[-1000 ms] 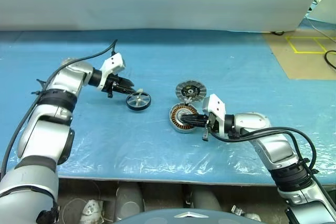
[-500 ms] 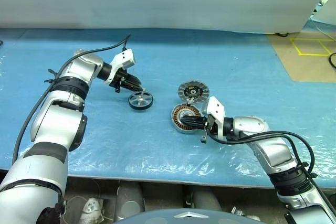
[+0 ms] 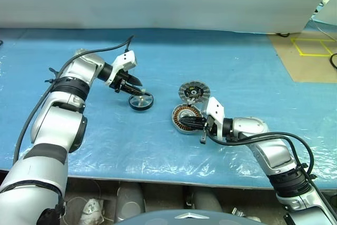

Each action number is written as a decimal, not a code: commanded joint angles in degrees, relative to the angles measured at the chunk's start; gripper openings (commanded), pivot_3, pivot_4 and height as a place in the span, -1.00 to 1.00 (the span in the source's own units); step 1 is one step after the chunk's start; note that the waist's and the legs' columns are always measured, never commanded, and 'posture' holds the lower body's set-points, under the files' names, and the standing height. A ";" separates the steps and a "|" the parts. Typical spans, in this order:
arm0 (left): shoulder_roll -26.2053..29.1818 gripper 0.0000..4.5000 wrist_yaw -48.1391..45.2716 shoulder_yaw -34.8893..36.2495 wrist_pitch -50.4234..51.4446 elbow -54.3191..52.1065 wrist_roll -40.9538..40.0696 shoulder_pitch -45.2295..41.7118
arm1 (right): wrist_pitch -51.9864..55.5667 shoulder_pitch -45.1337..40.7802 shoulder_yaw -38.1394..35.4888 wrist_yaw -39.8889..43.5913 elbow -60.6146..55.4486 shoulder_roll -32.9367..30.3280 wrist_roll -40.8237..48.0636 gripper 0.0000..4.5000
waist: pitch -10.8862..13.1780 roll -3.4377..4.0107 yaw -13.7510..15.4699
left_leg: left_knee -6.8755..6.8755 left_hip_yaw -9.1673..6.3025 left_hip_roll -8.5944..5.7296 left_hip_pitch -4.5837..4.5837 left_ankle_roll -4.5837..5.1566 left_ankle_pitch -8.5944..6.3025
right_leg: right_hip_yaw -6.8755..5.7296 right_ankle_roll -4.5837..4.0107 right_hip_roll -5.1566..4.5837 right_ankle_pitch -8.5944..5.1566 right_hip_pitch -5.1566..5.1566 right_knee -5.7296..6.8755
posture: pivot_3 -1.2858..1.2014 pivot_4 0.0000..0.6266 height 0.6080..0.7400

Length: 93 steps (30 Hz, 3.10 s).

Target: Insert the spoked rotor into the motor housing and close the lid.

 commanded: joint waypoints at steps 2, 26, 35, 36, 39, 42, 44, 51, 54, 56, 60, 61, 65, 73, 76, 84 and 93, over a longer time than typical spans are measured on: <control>0.83 0.15 -0.11 -1.30 -1.24 -2.01 2.15 0.16 | -0.18 0.23 -0.17 -0.42 -2.63 0.34 0.89 -1.00 | 0.00 -0.01 0.03 | 0.00 -0.03 0.00 -0.02 0.00 0.00 | 0.00 0.00 0.00 0.00 0.00 0.00 | 0.03 -0.52 1.00; -3.58 0.15 5.12 -2.76 -7.39 4.31 8.15 -1.53 | 1.31 2.22 -0.34 -2.74 -5.19 1.30 1.32 -1.00 | 0.01 -0.01 0.07 | 0.03 -0.74 -0.20 -0.30 -0.02 0.01 | -0.44 0.04 -0.19 0.03 0.15 -0.02 | 0.03 -0.52 1.00; -3.34 0.08 1.15 -5.53 -5.37 4.43 10.93 -1.39 | 0.89 2.15 -0.46 -3.27 -4.94 1.61 1.16 -1.00 | 0.00 -0.01 0.05 | 0.03 -0.79 -0.21 -0.29 -0.02 0.01 | -0.50 0.00 -0.20 0.00 0.20 -0.04 | 0.03 -0.52 1.00; -3.42 -0.02 0.67 -5.69 -4.68 4.55 10.98 -1.45 | 0.84 2.12 -0.49 -3.34 -4.92 1.63 1.14 -1.00 | 0.01 -0.01 0.04 | 0.03 -0.79 -0.20 -0.28 -0.02 0.01 | -0.50 0.00 -0.20 0.00 0.20 -0.04 | 0.03 -0.52 1.00; -3.44 -0.35 -0.46 -6.61 -2.60 4.91 11.91 -1.61 | 0.75 2.00 -0.64 -3.50 -4.91 1.68 1.18 -1.00 | 0.00 0.00 0.06 | 0.03 -0.80 -0.20 -0.26 -0.02 0.01 | -0.51 -0.01 -0.20 -0.01 0.23 -0.04 | 0.03 -0.52 1.00; -3.44 -0.36 1.19 -6.61 -2.61 5.03 12.18 -1.36 | 0.64 2.08 -0.82 -3.51 -4.95 1.52 1.14 -1.00 | 0.00 0.01 -0.02 | 0.03 -0.80 -0.22 -0.17 -0.02 0.01 | -0.51 -0.02 -0.22 -0.02 0.34 -0.04 | 0.03 -0.52 1.00; -3.32 -0.36 1.16 -6.47 -2.58 4.73 11.95 -1.32 | 0.67 2.10 -0.94 -3.52 -4.96 1.45 1.18 -1.00 | 0.00 0.00 -0.02 | 0.03 -0.80 -0.22 -0.09 -0.02 0.01 | -0.51 -0.03 -0.22 -0.02 0.40 -0.04 | 0.03 -0.52 1.00; -1.46 -0.36 -0.80 -4.90 -2.25 2.59 9.98 -1.11 | 0.57 1.95 -1.08 -3.45 -5.09 1.41 1.28 -1.00 | 0.01 0.01 -0.09 | 0.02 -0.80 -0.21 -0.06 -0.02 0.01 | -0.50 -0.03 -0.21 -0.02 0.42 -0.04 | 0.03 -0.52 1.00; -0.64 -0.36 -2.83 -3.96 -0.94 0.40 8.41 -1.35 | 0.43 1.56 -1.68 -2.98 -5.30 1.23 1.85 -1.00 | 0.02 0.02 -0.05 | 0.01 -0.81 -0.20 -0.08 -0.02 0.01 | -0.51 -0.04 -0.20 -0.03 0.41 -0.05 | 0.03 -0.52 1.00; 0.07 -0.36 -3.77 -3.88 -0.53 -1.31 7.53 -1.45 | 0.58 1.32 -2.14 -2.74 -5.47 0.95 2.26 -1.00 | 0.05 0.02 0.02 | 0.00 -0.81 -0.20 -0.11 -0.02 0.01 | -0.51 -0.05 -0.21 -0.03 0.41 -0.08 | 0.03 -0.52 1.00; 0.90 -0.36 -4.19 -3.96 0.32 -4.88 4.96 -1.65 | 0.20 0.79 -3.41 -2.48 -5.19 0.13 2.88 -1.00 | 0.09 0.02 0.11 | 0.00 -0.83 -0.21 -0.17 -0.02 0.01 | -0.52 -0.06 -0.23 -0.04 0.41 -0.11 | 0.03 -0.52 1.00; 1.17 -0.36 -4.20 -4.24 0.68 -6.06 3.88 -1.62 | 0.09 0.64 -3.80 -2.42 -5.05 -0.12 3.01 -1.00 | 0.09 0.02 0.14 | 0.00 -0.84 -0.21 -0.18 -0.02 0.01 | -0.52 -0.06 -0.24 -0.04 0.41 -0.12 | 0.03 -0.52 1.00; 2.77 -0.36 -4.20 -5.23 2.79 -12.07 -1.12 -0.83 | -0.33 0.38 -5.52 -2.25 -4.73 -1.31 3.38 -1.00 | 0.13 0.02 0.14 | 0.00 -0.84 -0.19 -0.18 -0.02 0.01 | -0.52 -0.07 -0.23 -0.05 0.40 -0.11 | 0.03 -0.52 1.00; 3.28 -0.36 -4.20 -4.80 9.93 -23.11 -9.89 2.02 | -1.14 1.52 -8.87 -1.66 -4.57 -3.35 3.98 -1.00 | 0.19 0.07 0.11 | -0.02 -0.84 -0.19 -0.20 -0.02 0.01 | -0.52 -0.10 -0.21 -0.07 0.37 -0.10 | 0.03 -0.52 1.00; 2.90 -0.36 -4.20 -4.43 12.22 -26.06 -12.28 3.44 | -1.59 2.69 -10.63 -0.86 -4.79 -4.63 4.79 -1.00 | 0.20 0.09 0.13 | -0.02 -0.83 -0.20 -0.20 -0.02 0.01 | -0.52 -0.10 -0.22 -0.07 0.38 -0.10 | 0.03 -0.52 1.00; -0.12 -0.36 -3.45 -3.63 17.52 -33.34 -15.56 7.11 | -3.08 7.37 -15.54 1.20 -5.46 -8.21 6.90 -1.00 | 0.29 0.20 0.14 | -0.01 -0.83 -0.20 -0.21 -0.02 0.01 | -0.51 -0.10 -0.22 -0.08 0.37 -0.09 | 0.03 -0.52 1.00; -4.51 -0.36 0.40 -2.86 18.11 -34.24 -16.77 8.15 | -8.06 14.07 -19.22 2.81 -6.02 -9.87 6.98 -1.00 | 0.30 0.21 0.13 | 0.01 -0.83 -0.21 -0.21 -0.01 0.01 | -0.51 -0.11 -0.23 -0.08 0.38 -0.10 | 0.03 -0.52 1.00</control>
